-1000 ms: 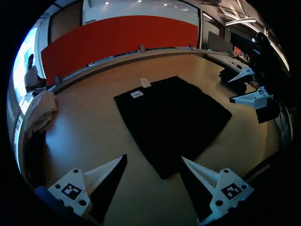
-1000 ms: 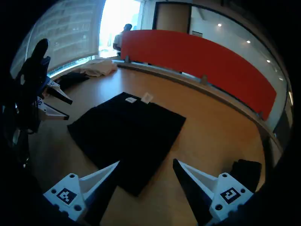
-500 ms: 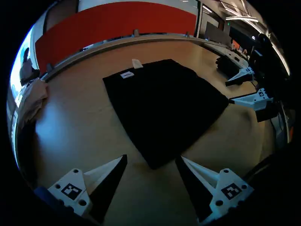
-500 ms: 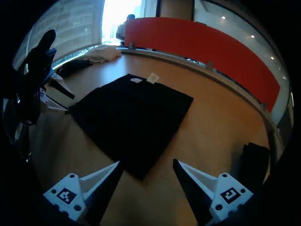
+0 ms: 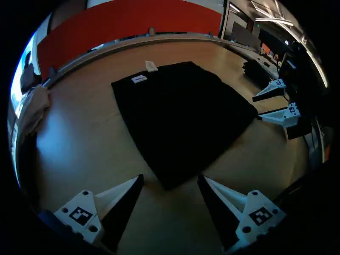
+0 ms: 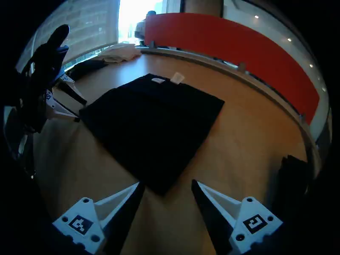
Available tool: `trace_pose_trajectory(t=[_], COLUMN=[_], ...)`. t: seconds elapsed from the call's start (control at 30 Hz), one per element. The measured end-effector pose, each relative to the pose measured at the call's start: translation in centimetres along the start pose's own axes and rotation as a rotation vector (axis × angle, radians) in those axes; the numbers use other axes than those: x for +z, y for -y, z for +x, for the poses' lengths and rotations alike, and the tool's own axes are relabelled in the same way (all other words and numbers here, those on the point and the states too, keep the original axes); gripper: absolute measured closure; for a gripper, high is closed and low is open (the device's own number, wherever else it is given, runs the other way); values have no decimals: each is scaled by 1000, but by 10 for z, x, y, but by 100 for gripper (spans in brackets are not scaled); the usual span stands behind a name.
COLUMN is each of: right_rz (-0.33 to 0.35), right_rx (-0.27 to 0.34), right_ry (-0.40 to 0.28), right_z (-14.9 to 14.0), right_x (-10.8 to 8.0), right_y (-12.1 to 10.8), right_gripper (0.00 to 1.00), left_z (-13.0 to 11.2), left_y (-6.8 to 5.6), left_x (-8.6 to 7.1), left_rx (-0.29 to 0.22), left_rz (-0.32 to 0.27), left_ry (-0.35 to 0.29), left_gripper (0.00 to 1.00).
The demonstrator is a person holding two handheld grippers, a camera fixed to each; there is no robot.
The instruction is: Fold towel
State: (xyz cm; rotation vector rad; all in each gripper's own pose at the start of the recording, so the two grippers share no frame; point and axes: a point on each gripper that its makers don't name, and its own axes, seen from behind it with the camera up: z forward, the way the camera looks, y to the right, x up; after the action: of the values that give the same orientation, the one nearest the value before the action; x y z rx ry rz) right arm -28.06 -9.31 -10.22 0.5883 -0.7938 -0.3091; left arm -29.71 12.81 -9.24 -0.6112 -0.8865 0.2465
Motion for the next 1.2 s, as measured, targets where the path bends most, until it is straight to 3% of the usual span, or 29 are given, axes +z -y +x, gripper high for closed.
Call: trace_pose_trajectory(t=[0.1, 0.3, 0.47, 0.57, 0.83, 0.97, 1.1, 1.2], right_rz=[6, 16, 30, 42, 57, 53, 52, 51], right_rx=[3, 16, 13, 15, 30, 38, 44, 42], right_ry=[2, 7, 8, 10, 10, 12, 12, 14], right_z=[-1, -2, -1, -1, -2, -2, -2, -1], right_x=[1, 4, 5, 4, 4, 3, 2, 2], right_y=[1, 2, 4, 7, 8, 7, 8, 9], right_gripper=[23, 31, 39, 44, 65, 80, 84, 86], left_z=[-2, -3, -2, -2, -4, -3, -4, -4], left_y=[0, -1, -6, -2, 0, 2, 4, 6], left_x=[1, 1, 1, 1, 2, 1, 1, 1], left_rx=[15, 32, 7, 12, 28, 19, -3, -5], left_rz=[8, 30, 11, 28, 42, 57, 64, 76], left_ry=[2, 15, 24, 26, 40, 46, 47, 47], left_gripper=[6, 19, 34, 44, 48, 69, 83, 88])
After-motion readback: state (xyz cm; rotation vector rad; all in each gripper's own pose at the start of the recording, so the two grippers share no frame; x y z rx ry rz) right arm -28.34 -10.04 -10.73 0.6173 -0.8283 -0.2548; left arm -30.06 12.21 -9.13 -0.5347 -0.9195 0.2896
